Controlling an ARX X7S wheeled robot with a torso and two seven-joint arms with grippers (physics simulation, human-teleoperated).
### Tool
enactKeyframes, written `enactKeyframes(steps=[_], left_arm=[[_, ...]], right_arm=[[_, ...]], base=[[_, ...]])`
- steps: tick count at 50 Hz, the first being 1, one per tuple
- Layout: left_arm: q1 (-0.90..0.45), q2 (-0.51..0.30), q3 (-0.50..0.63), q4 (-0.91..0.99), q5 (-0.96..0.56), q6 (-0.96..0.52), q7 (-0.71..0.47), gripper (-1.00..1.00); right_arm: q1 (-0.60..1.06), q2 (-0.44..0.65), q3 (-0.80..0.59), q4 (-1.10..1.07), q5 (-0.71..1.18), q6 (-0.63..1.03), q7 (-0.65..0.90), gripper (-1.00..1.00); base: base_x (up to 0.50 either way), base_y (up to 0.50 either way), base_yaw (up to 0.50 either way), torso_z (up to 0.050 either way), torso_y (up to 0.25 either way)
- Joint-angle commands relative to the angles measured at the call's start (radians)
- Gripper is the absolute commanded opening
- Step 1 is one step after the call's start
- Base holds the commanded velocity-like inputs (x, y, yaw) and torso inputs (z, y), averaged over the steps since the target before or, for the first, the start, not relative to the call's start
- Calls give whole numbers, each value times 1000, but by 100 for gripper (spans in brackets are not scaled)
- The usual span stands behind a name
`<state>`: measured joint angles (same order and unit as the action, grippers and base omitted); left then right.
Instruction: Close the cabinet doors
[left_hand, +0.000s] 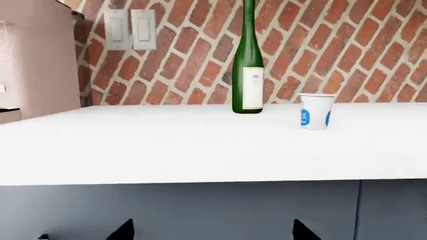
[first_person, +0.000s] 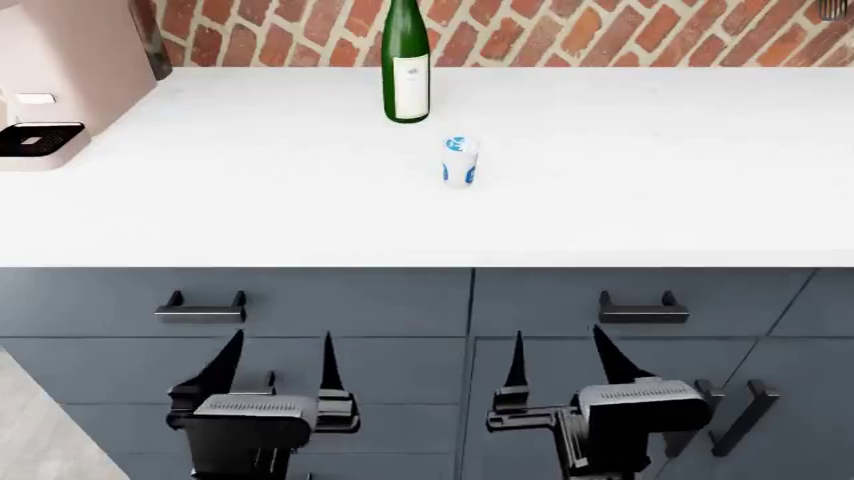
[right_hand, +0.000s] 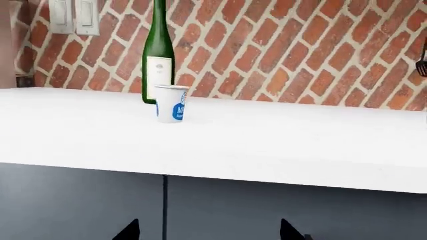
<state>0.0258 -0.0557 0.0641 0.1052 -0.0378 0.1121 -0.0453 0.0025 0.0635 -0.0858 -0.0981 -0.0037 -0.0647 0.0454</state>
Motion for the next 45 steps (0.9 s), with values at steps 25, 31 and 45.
enactKeyframes(steps=[25, 31, 45], left_arm=[[-132, -21, 129, 635, 116, -14, -62, 100], [-188, -11, 123, 721, 111, -86, -86, 100], [-198, -48, 88, 784, 84, -86, -123, 100]], right_arm=[[265, 50, -24, -679, 47, 302, 48, 100], [322, 57, -22, -743, 38, 324, 66, 100], [306, 83, -19, -795, 42, 257, 85, 100]], base=[[0, 0, 0, 0, 0], [0, 0, 0, 0, 0], [0, 0, 0, 0, 0]])
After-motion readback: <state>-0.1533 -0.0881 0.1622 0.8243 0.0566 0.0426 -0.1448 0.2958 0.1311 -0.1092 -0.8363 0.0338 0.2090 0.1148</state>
